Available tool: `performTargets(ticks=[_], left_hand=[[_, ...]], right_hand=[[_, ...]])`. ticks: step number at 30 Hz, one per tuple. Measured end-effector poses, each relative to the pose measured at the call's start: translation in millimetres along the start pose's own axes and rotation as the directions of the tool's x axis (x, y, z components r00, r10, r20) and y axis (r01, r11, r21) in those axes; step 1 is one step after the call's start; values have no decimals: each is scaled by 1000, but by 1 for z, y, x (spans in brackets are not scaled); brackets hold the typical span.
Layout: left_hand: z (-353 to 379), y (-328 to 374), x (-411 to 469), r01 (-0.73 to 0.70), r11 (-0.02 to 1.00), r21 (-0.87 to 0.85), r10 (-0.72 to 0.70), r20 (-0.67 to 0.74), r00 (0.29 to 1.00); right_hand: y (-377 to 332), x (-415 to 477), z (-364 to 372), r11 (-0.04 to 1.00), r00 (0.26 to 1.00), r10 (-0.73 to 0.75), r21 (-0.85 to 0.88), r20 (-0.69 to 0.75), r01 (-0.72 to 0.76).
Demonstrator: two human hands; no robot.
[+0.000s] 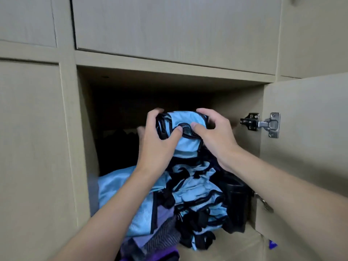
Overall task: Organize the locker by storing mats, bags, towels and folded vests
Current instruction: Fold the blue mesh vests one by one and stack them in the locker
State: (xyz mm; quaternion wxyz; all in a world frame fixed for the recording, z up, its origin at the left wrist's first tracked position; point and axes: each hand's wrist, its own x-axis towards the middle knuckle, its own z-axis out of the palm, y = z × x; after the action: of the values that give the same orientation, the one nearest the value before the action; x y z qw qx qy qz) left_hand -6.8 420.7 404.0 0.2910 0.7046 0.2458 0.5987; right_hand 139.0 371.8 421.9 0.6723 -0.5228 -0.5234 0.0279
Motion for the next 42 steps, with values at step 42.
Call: performTargets(ticks=[42], left_hand=[[8, -44, -23, -142, 737, 660, -8, 219, 976]], right_hand=[[42, -37, -5, 620, 901, 42, -719, 431, 315]])
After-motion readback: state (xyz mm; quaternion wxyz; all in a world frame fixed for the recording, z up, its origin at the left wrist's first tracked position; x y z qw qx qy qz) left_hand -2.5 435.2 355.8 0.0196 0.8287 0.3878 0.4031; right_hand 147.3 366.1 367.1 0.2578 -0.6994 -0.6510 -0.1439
